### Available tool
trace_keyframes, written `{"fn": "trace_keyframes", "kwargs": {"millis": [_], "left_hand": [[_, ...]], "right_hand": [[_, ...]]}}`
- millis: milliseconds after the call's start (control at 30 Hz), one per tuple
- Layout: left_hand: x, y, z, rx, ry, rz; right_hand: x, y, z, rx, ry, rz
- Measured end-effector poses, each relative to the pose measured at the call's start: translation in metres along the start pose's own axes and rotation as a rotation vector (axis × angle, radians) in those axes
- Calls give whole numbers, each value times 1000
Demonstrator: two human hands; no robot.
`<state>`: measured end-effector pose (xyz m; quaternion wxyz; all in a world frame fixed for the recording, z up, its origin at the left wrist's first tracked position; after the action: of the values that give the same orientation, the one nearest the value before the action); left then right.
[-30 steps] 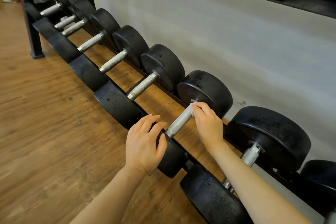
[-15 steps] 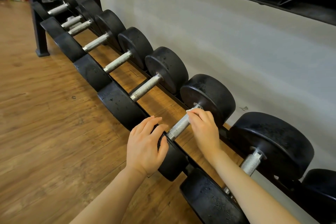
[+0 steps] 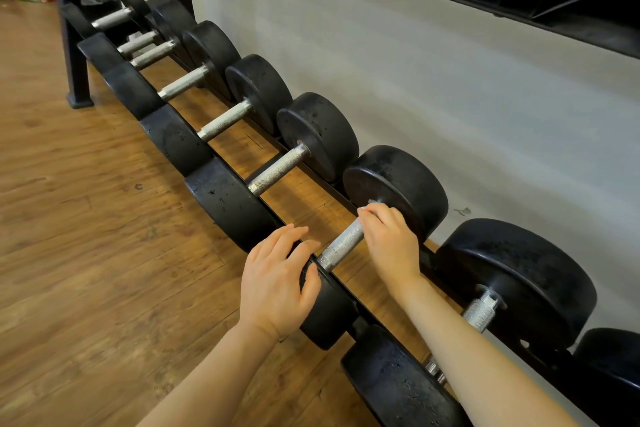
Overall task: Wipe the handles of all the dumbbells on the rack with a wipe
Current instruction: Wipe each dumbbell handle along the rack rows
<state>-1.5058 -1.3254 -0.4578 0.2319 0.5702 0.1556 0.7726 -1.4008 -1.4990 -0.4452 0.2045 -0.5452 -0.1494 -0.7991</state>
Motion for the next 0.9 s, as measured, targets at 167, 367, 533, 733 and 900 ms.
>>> {"fn": "trace_keyframes", "kwargs": {"millis": [167,367,533,733,900], "left_hand": [[1,0,-1,-11,12,-9],[2,1,-1,-16,20,-6],[1,1,-1,-19,24,-11],[1,1,-1,-20,21,-11],[1,1,-1,-28,26,-6]], "right_hand": [[-3,-2,-3,57,2,-59],[-2,7,1,-13,-3,48],[0,5,9,36,-74,51],[1,5,10,24,-104,77],[5,5,13,84,-141,169]]}}
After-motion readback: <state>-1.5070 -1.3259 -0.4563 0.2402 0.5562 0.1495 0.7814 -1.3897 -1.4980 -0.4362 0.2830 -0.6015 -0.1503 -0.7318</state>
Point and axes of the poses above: each hand's wrist, its own z-axis towards the middle knuckle, its own x-axis out of the back of the hand, y = z × x, the point moved 3 cm from there along z, towards the middle knuckle, and after that the axes turned 11 degrees about -y, right-handed, at the moved point
